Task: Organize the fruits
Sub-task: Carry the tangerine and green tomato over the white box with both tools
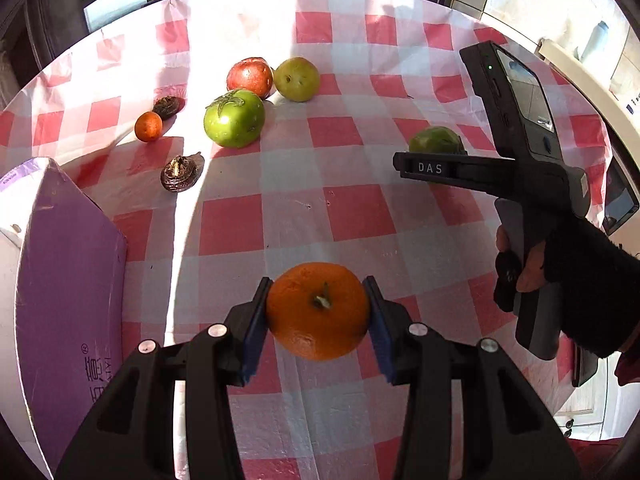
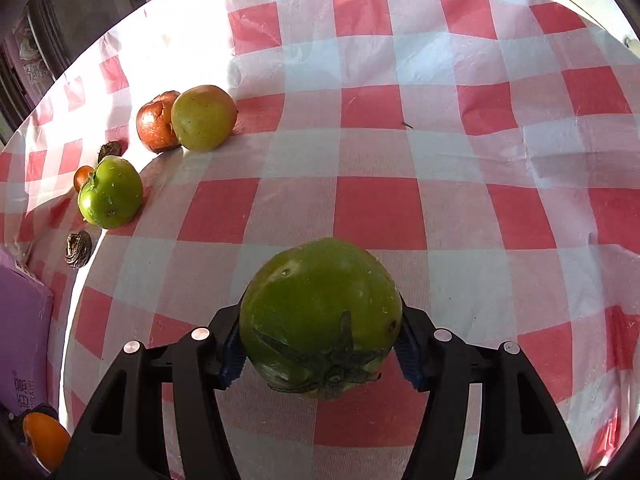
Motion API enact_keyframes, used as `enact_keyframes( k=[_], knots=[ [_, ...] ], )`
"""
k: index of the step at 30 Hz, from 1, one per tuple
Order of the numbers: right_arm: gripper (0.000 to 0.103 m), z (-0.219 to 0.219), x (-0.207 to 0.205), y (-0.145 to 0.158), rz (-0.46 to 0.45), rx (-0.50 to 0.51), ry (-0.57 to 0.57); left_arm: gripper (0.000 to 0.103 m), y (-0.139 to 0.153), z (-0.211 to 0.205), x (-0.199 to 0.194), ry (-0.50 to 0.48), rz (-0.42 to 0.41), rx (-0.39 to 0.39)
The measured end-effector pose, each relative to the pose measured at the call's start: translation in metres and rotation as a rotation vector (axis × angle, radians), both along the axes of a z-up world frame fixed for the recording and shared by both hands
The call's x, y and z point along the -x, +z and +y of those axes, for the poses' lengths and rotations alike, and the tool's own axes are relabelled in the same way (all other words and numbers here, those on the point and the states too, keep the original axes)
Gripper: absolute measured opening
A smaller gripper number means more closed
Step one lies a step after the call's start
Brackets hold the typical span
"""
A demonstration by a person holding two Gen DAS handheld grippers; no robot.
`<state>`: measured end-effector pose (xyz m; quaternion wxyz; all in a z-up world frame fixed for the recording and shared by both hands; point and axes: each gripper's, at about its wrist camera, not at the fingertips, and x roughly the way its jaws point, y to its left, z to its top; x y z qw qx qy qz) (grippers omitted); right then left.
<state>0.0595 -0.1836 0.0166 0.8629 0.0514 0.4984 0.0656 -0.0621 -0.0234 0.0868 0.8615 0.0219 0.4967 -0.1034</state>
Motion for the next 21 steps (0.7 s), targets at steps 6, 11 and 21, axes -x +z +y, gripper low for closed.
enact_keyframes(
  k=[6, 11, 21],
  knots=[
    [0.059, 0.025, 0.059, 0.001, 0.051, 0.008, 0.094, 0.045, 0.026, 0.025, -0.005, -0.003, -0.064, 0.006],
    [0.059, 0.037, 0.097, 0.006, 0.071, 0.033, 0.14, 0.045, 0.041, 0.039, 0.003, -0.037, -0.105, 0.007],
    [0.059, 0.05, 0.135, 0.015, 0.101, 0.049, 0.099, 0.045, 0.065, 0.069, 0.014, -0.088, -0.186, 0.047]
  ],
)
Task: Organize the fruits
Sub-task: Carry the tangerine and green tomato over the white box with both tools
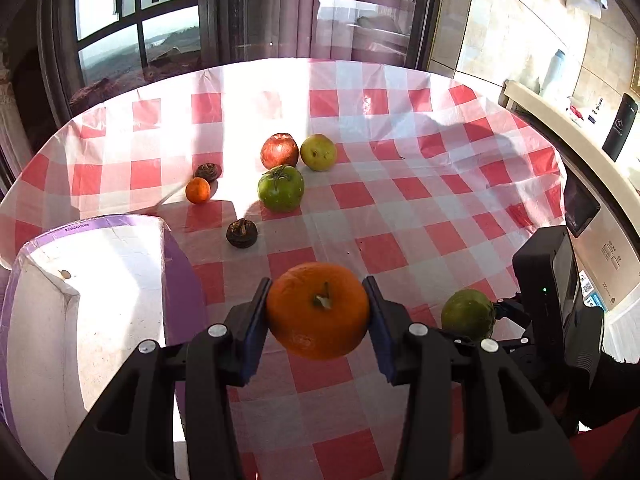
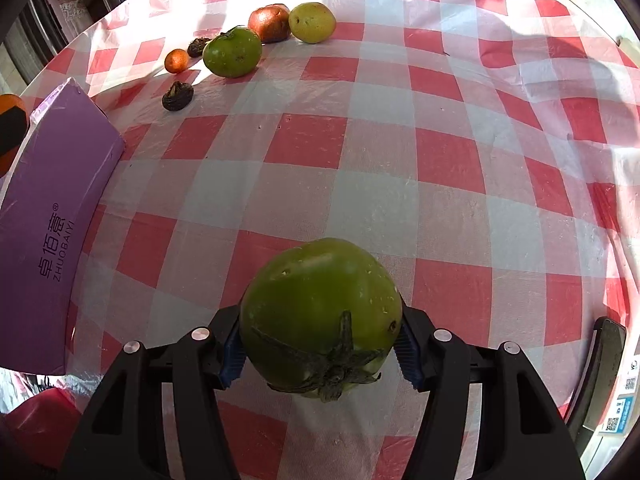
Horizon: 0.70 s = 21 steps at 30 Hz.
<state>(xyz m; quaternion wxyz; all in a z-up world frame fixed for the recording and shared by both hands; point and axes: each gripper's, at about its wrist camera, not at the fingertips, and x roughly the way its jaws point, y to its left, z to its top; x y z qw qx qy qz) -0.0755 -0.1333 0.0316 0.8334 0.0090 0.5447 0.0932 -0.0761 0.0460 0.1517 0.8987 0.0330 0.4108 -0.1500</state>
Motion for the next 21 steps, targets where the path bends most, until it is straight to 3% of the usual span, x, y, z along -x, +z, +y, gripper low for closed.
enact_keyframes(
  k=[7, 12, 16, 21],
  knots=[
    [0.06, 0.03, 0.008, 0.034, -0.051, -0.072, -0.025, 0.045, 0.016, 0.048, 0.007, 0.057, -0.03, 0.061],
    [0.06, 0.074, 0.007, 0.073, -0.121, -0.135, 0.035, 0.045, 0.015, 0.1, 0.008, 0.154, -0.018, 0.089],
    [0.06, 0.123, 0.004, 0.113, -0.189, -0.199, 0.141, 0.045, 0.012, 0.152, 0.004, 0.271, -0.003, 0.104],
    [0.06, 0.209, 0.011, 0.154, -0.27, -0.189, 0.4, 0.045, -0.007, 0.213, -0.008, 0.371, 0.09, 0.088]
  ],
)
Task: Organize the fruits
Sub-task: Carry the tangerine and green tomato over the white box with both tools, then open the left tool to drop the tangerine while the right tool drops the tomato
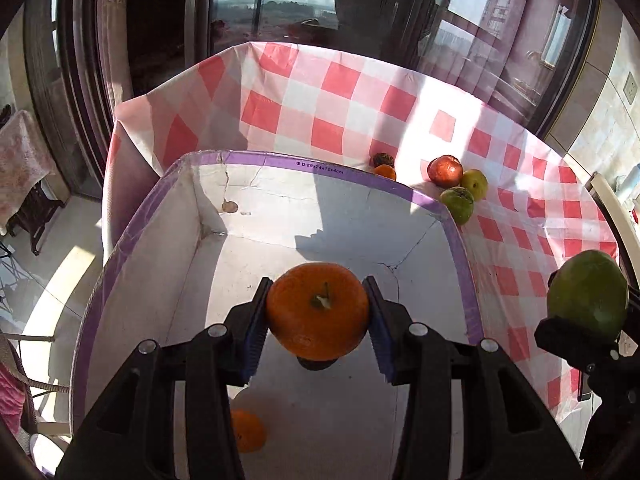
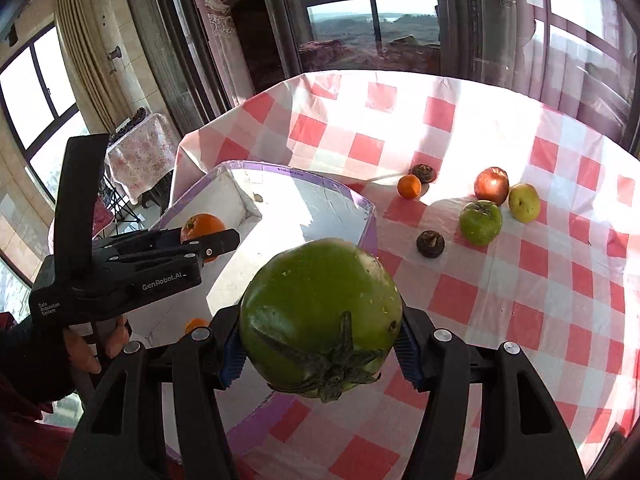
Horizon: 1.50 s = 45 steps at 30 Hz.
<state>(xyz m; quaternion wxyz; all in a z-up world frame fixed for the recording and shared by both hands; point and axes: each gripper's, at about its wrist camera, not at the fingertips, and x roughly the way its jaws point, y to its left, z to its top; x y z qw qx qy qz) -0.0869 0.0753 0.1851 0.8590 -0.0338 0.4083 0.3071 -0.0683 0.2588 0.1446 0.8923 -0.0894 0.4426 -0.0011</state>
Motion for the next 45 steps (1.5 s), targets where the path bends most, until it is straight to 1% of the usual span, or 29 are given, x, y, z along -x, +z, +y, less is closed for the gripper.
enact_keyframes(
  k=[2, 4, 8, 10, 13, 15, 17, 19, 23, 27, 30, 34, 38, 40, 41, 42, 45],
  knots=[
    [0.06, 0.036, 0.006, 0.002, -0.017, 0.053, 0.121, 0.045, -0.011, 0.017, -0.005, 0.006, 0.04, -0.016],
    [0.06, 0.067, 0.012, -0.008, 0.004, 0.128, 0.231, 0.045, -0.021, 0.028, -0.011, 0.001, 0.078, -0.036],
    [0.06, 0.115, 0.021, -0.046, 0.055, 0.337, 0.399, 0.045, -0.039, 0.035, -0.022, -0.046, 0.135, -0.083],
    [0.06, 0.131, 0.023, -0.064, 0.088, 0.425, 0.457, 0.045, -0.046, 0.034, -0.026, -0.074, 0.162, -0.102],
    [0.06, 0.151, 0.029, -0.089, 0.11, 0.54, 0.539, 0.045, -0.056, 0.031, -0.032, -0.104, 0.201, -0.128],
    [0.06, 0.159, 0.033, -0.094, 0.12, 0.566, 0.584, 0.045, -0.067, 0.038, -0.036, -0.084, 0.239, -0.139],
    [0.06, 0.165, 0.039, -0.099, 0.097, 0.628, 0.615, 0.045, -0.074, 0.049, -0.036, -0.046, 0.262, -0.118],
    [0.06, 0.169, 0.045, -0.102, 0.081, 0.658, 0.651, 0.045, -0.076, 0.054, -0.036, -0.038, 0.265, -0.088],
    [0.06, 0.169, 0.053, -0.112, 0.109, 0.7, 0.709, 0.045, -0.08, 0.055, -0.04, -0.049, 0.27, -0.087],
    [0.06, 0.167, 0.06, -0.125, 0.12, 0.783, 0.763, 0.045, -0.093, 0.055, -0.047, -0.065, 0.312, -0.062],
    [0.06, 0.164, 0.06, -0.126, 0.148, 0.818, 0.777, 0.045, -0.103, 0.054, -0.05, -0.105, 0.347, -0.064],
    [0.06, 0.158, 0.061, -0.128, 0.16, 0.872, 0.804, 0.046, -0.104, 0.05, -0.049, -0.153, 0.334, -0.111],
    [0.06, 0.153, 0.059, -0.125, 0.166, 0.893, 0.799, 0.047, -0.103, 0.052, -0.049, -0.155, 0.324, -0.102],
    [0.06, 0.155, 0.056, -0.121, 0.167, 0.895, 0.796, 0.054, -0.102, 0.053, -0.049, -0.155, 0.324, -0.079],
    [0.061, 0.159, 0.054, -0.118, 0.169, 0.891, 0.796, 0.056, -0.102, 0.054, -0.048, -0.153, 0.324, -0.057],
    [0.062, 0.163, 0.055, -0.117, 0.163, 0.883, 0.792, 0.06, -0.101, 0.056, -0.048, -0.148, 0.322, -0.033],
    [0.065, 0.159, 0.052, -0.109, 0.145, 0.872, 0.78, 0.067, -0.098, 0.06, -0.049, -0.141, 0.307, 0.007]
  ],
)
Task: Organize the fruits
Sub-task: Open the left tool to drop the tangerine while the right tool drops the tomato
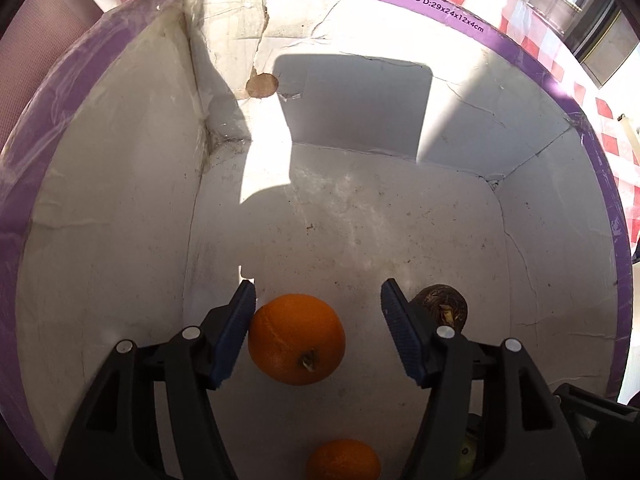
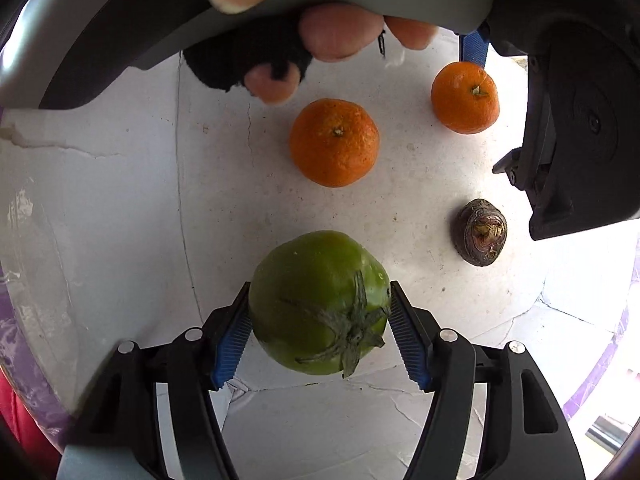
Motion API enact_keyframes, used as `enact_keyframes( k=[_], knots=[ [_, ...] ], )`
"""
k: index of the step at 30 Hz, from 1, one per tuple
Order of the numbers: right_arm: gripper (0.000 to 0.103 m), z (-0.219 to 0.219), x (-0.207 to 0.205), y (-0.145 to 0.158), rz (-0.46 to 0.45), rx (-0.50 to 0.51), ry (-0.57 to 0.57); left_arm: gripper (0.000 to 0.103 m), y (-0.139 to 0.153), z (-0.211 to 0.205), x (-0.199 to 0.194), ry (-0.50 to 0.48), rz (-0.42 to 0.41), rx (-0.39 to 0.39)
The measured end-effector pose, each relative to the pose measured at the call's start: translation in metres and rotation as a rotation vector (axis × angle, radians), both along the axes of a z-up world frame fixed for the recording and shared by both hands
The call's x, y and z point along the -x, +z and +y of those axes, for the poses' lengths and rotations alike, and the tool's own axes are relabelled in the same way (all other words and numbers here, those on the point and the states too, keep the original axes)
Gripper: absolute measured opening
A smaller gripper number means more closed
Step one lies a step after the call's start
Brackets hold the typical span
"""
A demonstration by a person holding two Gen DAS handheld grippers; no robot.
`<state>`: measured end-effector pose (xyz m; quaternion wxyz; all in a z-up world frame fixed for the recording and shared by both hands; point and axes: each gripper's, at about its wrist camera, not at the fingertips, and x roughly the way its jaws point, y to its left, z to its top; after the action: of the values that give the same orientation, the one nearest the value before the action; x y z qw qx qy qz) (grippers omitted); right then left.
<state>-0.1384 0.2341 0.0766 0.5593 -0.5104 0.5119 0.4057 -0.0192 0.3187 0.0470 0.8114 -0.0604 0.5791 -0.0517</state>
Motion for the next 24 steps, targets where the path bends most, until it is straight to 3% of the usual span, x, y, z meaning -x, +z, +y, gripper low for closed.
enact_keyframes(
  k=[5, 10, 14, 18, 21, 24],
  knots=[
    [0.069, 0.004, 0.008, 0.02, -0.048, -0.064, -0.019, 0.078, 0.018, 0.005, 0.001, -0.003, -0.046, 0.032],
    [0.085, -0.022, -0.004, 0.078, -0.065, -0.33, -0.129, 0.097, 0.047, -0.008, 0.007, -0.059, -0.148, -0.04],
    [0.086, -0.053, -0.02, 0.117, -0.037, -0.506, -0.241, 0.098, 0.058, -0.031, 0.019, -0.077, -0.192, -0.106],
    [0.087, -0.088, -0.037, 0.137, -0.007, -0.611, -0.338, 0.1, 0.067, -0.042, 0.019, -0.026, -0.205, -0.15],
    [0.087, -0.121, -0.046, 0.151, 0.054, -0.749, -0.413, 0.1, 0.072, -0.047, 0.017, 0.032, -0.224, -0.211],
    [0.087, -0.154, -0.066, 0.175, 0.075, -0.883, -0.498, 0.1, 0.091, -0.059, 0.015, 0.126, -0.297, -0.295]
  ],
)
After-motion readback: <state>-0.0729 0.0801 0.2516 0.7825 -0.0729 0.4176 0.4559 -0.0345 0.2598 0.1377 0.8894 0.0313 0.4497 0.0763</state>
